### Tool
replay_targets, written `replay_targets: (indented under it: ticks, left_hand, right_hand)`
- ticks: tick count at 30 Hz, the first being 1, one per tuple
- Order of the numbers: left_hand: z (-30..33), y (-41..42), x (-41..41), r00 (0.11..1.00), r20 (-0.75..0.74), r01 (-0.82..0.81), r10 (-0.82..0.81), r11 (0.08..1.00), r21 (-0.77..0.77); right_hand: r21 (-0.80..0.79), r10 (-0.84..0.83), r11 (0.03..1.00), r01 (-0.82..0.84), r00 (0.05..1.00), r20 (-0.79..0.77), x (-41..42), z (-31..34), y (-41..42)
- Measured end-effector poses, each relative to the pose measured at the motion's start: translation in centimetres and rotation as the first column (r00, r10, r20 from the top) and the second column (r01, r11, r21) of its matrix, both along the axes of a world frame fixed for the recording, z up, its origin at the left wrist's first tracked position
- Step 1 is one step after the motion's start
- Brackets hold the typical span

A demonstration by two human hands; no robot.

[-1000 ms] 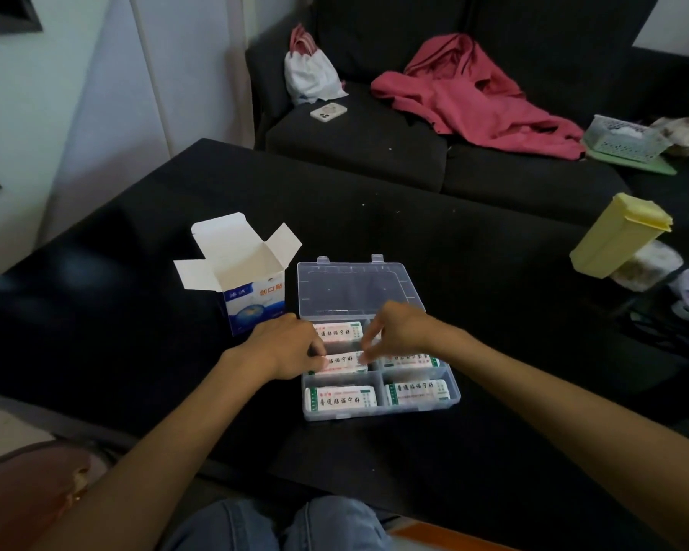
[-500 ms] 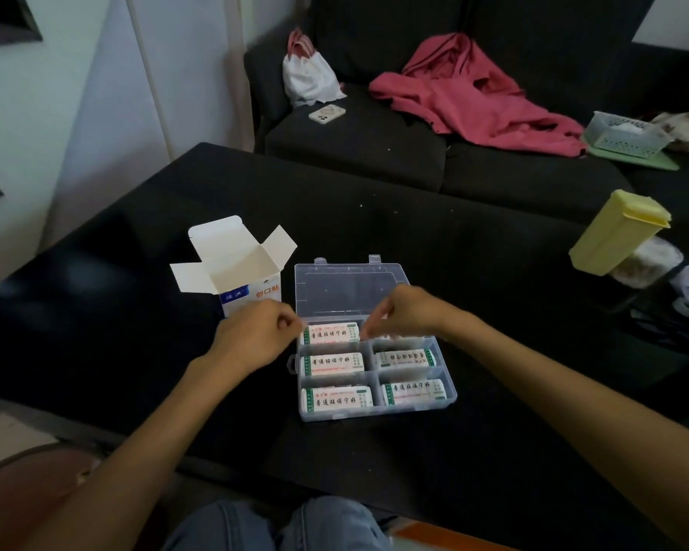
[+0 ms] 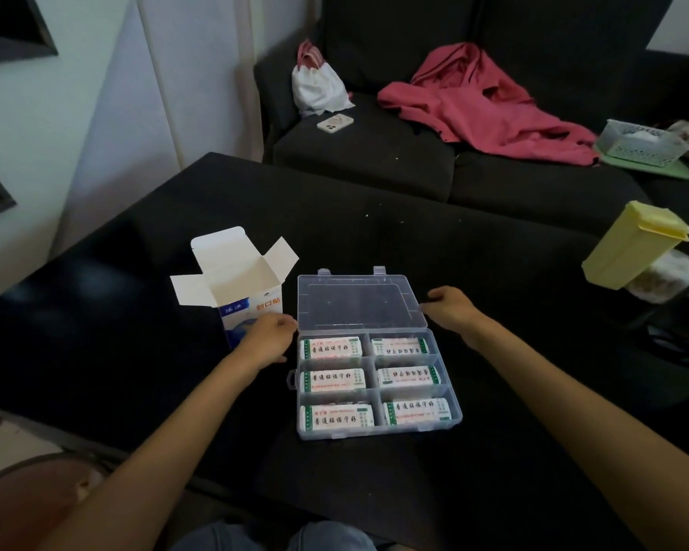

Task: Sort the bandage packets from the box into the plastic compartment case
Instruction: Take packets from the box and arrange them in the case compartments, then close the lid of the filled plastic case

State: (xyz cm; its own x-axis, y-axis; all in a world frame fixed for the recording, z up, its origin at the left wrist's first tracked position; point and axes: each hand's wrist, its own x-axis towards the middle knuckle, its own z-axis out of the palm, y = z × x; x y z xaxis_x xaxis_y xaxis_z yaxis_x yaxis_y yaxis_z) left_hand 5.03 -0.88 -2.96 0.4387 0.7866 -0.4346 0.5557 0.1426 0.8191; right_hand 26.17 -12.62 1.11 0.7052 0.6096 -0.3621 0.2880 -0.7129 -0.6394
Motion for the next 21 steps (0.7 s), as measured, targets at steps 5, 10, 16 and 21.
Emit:
replay_targets:
  ticks: [5, 10, 16, 21]
  left_hand:
    - [-0.2, 0.3, 1.1, 0.976, 0.114, -0.162, 0.184, 0.971, -0.177]
    - [-0.6, 0.4, 2.0, 0.971, 0.143, -0.162, 0.190, 0.968, -0.192]
    - [-0.6, 1.0, 3.1, 0.978, 0.159, -0.093, 0.132, 0.968, -0.233]
    - [-0.5, 1.4, 2.9, 0.962, 0.248, -0.047, 0.113, 0.965, -0.258]
  right_hand:
    - [0.023, -0.061, 0.997, 0.068, 0.972, -0.225, 0.1, -1.0, -0.2]
    - [0.096, -0.101, 0.986, 0.133, 0.953, -0.286, 1.2, -2.1, 0.1]
    - [0.125, -0.157, 0.969, 0.213, 0.922, -0.354, 3.1, -3.0, -0.3]
    - [0.206, -0.122, 0.948, 0.241, 0.877, -0.464, 4.1, -2.5, -1.4]
